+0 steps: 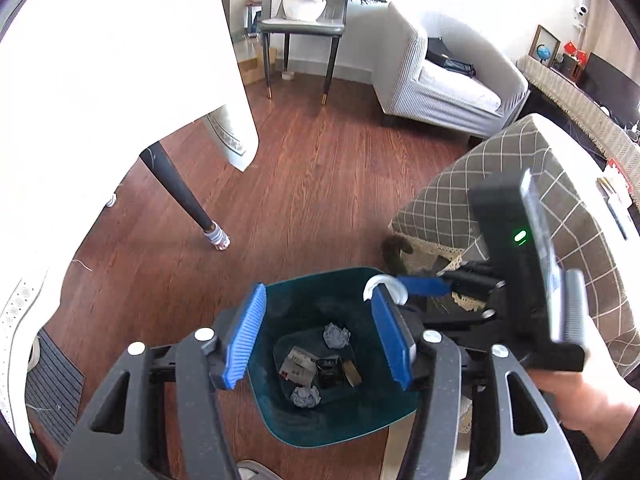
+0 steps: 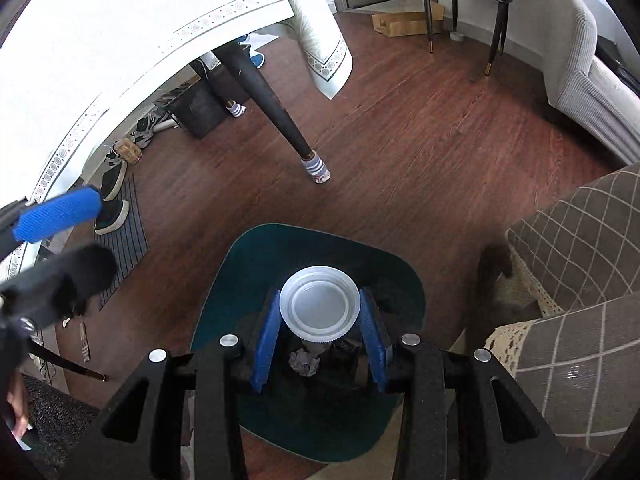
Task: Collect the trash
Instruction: 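Open the right gripper to drop the white lid into the bin, then move both grippers back from the bin to the table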
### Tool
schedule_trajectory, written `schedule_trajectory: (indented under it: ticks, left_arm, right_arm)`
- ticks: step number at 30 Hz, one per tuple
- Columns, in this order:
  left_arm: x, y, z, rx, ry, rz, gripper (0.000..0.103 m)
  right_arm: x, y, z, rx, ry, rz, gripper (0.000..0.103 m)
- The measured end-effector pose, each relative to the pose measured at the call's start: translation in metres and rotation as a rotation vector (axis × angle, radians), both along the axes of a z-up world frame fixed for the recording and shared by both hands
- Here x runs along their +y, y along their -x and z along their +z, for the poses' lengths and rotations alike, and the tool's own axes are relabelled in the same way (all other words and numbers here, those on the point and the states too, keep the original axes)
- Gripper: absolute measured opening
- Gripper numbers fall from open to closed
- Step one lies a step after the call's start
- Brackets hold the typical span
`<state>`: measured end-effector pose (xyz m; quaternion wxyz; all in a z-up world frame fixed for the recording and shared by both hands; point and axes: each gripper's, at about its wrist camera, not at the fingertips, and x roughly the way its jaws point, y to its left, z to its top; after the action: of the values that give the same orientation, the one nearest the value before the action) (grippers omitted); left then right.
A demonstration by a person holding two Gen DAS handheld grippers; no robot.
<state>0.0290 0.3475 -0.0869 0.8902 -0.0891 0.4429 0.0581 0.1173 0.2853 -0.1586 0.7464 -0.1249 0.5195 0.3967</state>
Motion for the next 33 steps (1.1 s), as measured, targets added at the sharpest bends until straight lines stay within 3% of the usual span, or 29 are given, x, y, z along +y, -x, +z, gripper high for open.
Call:
schedule_trajectory:
  ticks: [4,9,13,16,20,23,33]
  left_arm:
    - [0.006,0.000,0.012,-0.036,0.019,0.011,0.050]
    - [0.003,0.003,0.034,-0.090,-0.028,0.016,0.043]
    - [0.000,0.003,0.053,-0.138,-0.004,0.000,0.042]
    - [-0.007,0.003,0.063,-0.159,-0.021,0.004,0.039]
    - [-0.017,0.002,0.080,-0.196,-0.017,0.000,0.038]
    - [-0.029,0.001,0.092,-0.228,-0.081,0.007,0.038]
    - [-0.077,-0.010,0.129,-0.328,-0.109,-0.028,0.040]
  right_arm:
    - [0.012,0.007,-0.009,0.003,0.030,0.029,0.040]
    - [0.019,0.014,-0.023,0.023,0.064,0.050,0.040]
    - [0.019,0.021,-0.031,0.015,0.098,0.065,0.040]
    - [0.014,0.024,-0.036,0.023,0.101,0.055,0.061]
    - [0.007,0.028,-0.041,0.034,0.113,0.069,0.061]
    - [0.000,0.029,-0.037,0.031,0.103,0.081,0.061]
    - [-0.048,0.044,0.015,-0.032,-0.012,0.103,0.061]
